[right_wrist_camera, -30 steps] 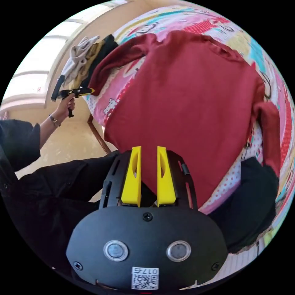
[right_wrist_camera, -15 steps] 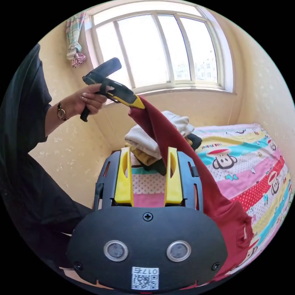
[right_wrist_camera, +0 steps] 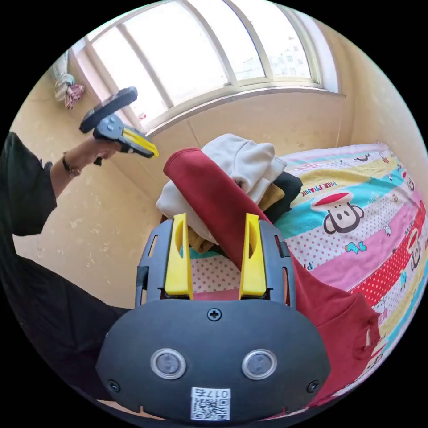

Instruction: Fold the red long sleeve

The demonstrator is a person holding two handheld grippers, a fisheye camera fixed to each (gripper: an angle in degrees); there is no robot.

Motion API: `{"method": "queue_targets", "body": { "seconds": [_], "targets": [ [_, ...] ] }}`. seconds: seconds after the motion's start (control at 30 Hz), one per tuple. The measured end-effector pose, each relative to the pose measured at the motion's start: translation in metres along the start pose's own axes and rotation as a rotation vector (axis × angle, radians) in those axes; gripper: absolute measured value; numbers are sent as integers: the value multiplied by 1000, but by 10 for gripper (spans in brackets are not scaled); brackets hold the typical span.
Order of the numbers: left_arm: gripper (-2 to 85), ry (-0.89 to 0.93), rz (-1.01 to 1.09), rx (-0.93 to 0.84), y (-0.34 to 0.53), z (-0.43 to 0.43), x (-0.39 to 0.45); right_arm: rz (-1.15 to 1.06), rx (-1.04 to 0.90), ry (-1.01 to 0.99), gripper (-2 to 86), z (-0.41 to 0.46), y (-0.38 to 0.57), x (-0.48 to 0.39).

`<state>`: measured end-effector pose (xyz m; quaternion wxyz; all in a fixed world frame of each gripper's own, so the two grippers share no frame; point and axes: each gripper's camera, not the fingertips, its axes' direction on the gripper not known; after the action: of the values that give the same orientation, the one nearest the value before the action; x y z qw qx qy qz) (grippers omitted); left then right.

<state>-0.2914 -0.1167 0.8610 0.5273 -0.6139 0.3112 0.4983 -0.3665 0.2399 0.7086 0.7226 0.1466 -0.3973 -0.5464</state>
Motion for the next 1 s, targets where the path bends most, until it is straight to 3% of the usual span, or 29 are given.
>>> {"method": "queue_targets", "body": {
  "seconds": [0.13,0.23,0.3,0.33,0.43,0.57,0.63,0.73,0.8,0.87,0.9,1.0],
  "targets": [
    [92,523,-127,255,24,3,-24,88,81,-141,174,-17,14,35],
    [126,771,-149,319,20,25,-33,64,105,-192,175,-13,12,32],
    [110,790,-223,250,12,46,-35,31,108,-201,175,-8,10,22],
    [53,846,-244,264,13,47,-38,4,117,-202,176,-7,10,13],
    [11,1074,-192,426,20,7,-41,-86,165,-169,177,-11,13,-17],
    [10,1079,-48,523,14,-52,-7,-107,225,16,160,-19,-2,-51],
    [36,967,32,625,11,-87,19,29,329,230,94,-35,-12,-50],
    [79,875,114,828,22,-113,41,172,544,155,52,-95,9,4],
    [76,987,214,903,25,-110,56,222,686,94,47,-142,46,45],
    [61,1137,303,841,15,-90,84,227,787,91,46,-183,96,79],
    [51,1213,323,713,3,-67,111,255,807,154,47,-204,132,99],
    [99,1297,345,376,-20,15,191,511,672,466,57,-225,223,151]
  ]
}}
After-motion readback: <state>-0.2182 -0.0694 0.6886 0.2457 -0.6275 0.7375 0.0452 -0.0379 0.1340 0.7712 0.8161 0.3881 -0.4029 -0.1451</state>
